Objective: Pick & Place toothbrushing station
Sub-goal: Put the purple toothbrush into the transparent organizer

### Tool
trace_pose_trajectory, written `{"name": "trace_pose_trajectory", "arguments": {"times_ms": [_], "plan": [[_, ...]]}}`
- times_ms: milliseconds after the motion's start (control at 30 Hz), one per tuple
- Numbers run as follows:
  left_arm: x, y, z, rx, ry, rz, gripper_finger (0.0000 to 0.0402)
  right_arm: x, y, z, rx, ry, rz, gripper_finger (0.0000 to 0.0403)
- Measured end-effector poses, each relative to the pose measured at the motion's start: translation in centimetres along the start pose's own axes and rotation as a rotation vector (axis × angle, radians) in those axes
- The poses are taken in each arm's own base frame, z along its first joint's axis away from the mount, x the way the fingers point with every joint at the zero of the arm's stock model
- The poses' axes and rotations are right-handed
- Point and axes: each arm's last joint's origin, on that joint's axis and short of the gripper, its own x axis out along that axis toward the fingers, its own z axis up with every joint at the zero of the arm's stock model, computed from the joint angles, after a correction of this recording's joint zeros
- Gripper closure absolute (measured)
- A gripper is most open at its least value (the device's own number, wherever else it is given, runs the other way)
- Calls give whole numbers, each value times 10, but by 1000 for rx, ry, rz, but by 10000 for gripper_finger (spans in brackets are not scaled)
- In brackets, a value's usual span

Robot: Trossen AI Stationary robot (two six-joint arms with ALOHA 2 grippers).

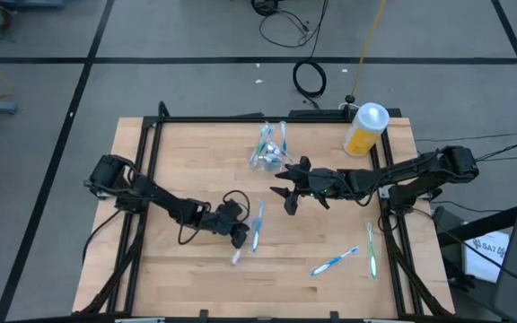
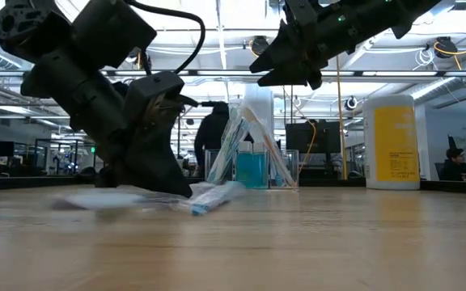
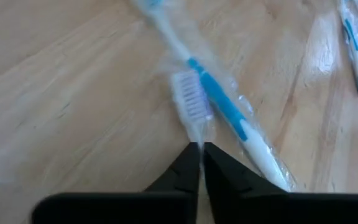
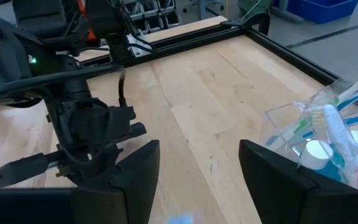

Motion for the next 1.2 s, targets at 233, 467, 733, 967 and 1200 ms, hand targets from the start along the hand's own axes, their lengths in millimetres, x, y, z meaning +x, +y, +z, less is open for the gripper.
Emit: {"name": "trace_pose_trajectory", "arguments": {"times_ms": [233, 467, 733, 967, 1200], "plan": [[-14, -6, 7, 62, -62, -8, 397, 0, 0, 0, -24, 0, 0, 190], [-57, -17, 25, 144, -229, 40, 399, 0, 0, 0, -26, 3, -1, 190], [-106, -24, 55, 233, -508, 88, 400, 0, 0, 0, -24, 3, -1, 190], [-127, -18, 91, 311, -761, 201, 400, 0, 0, 0, -22, 0, -1, 190], [-126, -1, 130, 417, -903, 253, 401, 0, 0, 0, -22, -3, -1, 190]]}}
